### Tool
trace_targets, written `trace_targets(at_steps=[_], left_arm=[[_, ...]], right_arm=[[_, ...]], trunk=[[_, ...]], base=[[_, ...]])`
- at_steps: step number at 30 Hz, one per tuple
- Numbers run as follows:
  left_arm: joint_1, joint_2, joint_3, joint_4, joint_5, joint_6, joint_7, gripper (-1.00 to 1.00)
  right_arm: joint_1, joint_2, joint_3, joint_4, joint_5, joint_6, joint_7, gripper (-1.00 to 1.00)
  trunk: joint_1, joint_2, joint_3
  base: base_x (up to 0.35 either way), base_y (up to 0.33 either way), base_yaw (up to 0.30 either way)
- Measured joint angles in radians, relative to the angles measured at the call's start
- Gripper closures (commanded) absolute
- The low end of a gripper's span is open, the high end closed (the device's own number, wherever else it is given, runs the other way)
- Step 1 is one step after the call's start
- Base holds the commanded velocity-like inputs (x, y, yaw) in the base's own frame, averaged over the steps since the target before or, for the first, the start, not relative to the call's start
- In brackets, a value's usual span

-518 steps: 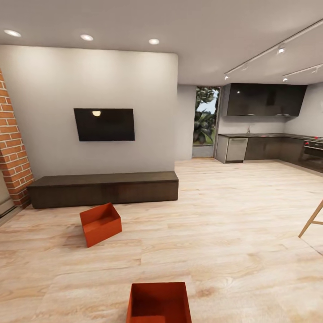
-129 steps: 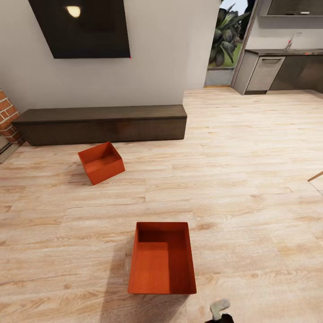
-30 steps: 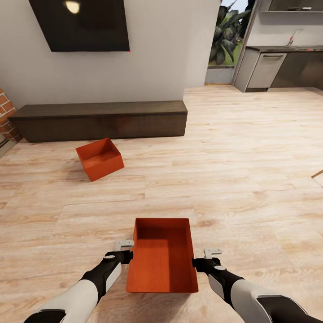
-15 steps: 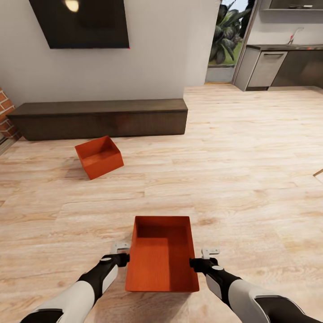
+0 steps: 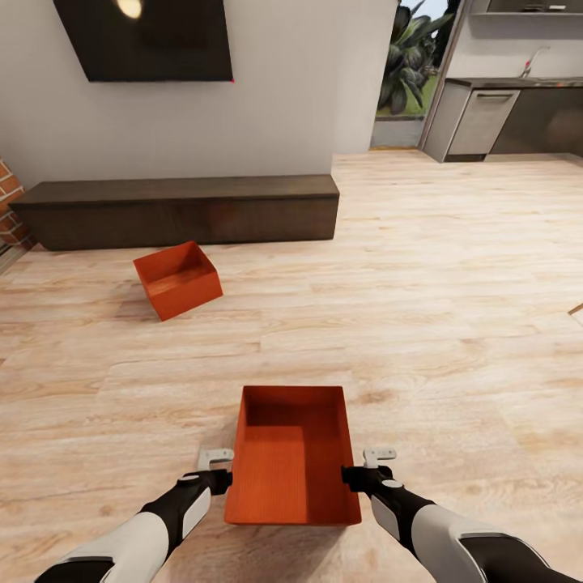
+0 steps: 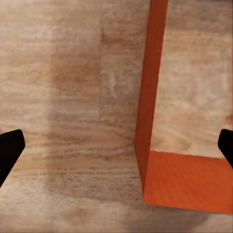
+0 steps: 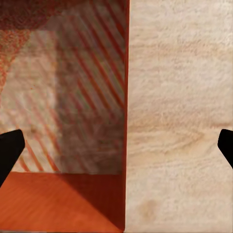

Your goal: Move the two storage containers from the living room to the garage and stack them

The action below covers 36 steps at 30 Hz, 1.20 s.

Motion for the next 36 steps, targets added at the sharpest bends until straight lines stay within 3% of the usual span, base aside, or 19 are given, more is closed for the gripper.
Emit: trace_targets(at_steps=[23, 27, 36], left_arm=[[0.0, -0.007, 0.0, -0.014, -0.001, 0.0, 0.001, -1.0], [0.001, -0.025, 0.002, -0.018, -0.002, 0.0, 0.002, -1.0], [0.0, -0.035, 0.003, -0.02, -0.003, 0.001, 0.003, -1.0]], right_arm=[[0.0, -0.001, 0.0, 0.002, 0.001, 0.0, 0.0, -1.0], [0.0, -0.001, 0.0, 0.003, 0.001, 0.0, 0.0, -1.0], [0.0, -0.003, 0.0, 0.004, 0.001, 0.001, 0.0, -1.0]], trunk=[[0.088, -0.161, -0.072], [0.104, -0.189, -0.085], [0.104, -0.189, -0.085]], base=[[0.0, 0.0, 0.0], [0.0, 0.0, 0.0], [0.0, 0.0, 0.0]])
